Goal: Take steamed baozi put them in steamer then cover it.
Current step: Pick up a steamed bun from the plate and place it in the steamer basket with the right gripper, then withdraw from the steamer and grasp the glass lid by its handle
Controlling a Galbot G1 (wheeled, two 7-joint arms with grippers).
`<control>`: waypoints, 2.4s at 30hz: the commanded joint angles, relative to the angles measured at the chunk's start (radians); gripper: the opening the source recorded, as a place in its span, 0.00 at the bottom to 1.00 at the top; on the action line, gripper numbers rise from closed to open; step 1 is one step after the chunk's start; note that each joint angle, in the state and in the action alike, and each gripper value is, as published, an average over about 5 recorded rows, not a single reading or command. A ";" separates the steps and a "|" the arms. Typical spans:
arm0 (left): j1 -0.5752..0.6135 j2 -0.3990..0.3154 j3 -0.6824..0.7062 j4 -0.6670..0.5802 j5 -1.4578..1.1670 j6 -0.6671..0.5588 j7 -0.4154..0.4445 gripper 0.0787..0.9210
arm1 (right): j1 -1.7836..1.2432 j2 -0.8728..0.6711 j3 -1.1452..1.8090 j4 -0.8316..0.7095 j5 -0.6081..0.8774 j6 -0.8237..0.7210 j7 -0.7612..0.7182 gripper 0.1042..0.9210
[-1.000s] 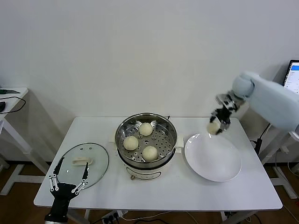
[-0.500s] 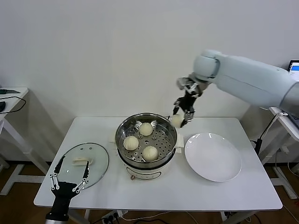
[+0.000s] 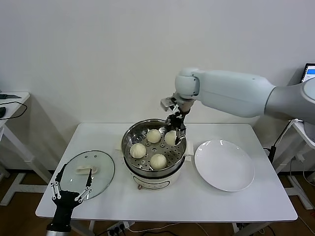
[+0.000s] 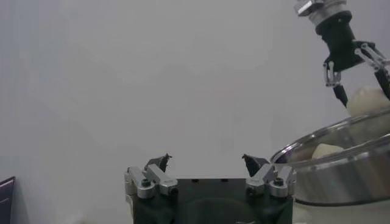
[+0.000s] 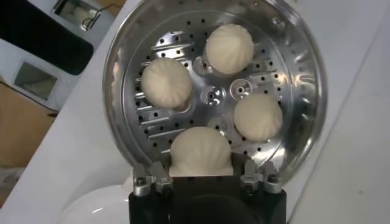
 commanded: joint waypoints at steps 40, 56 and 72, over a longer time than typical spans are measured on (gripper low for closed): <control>0.023 -0.002 -0.023 -0.019 0.095 0.010 -0.025 0.88 | -0.036 -0.170 0.168 0.113 -0.117 0.031 0.025 0.88; -0.036 0.058 -0.006 -0.013 0.352 0.198 -0.098 0.88 | -0.650 -0.686 0.822 0.388 0.193 0.333 1.291 0.88; -0.135 0.095 -0.035 0.132 0.893 0.382 -0.103 0.88 | -1.728 -0.421 1.819 0.307 0.031 0.563 1.284 0.88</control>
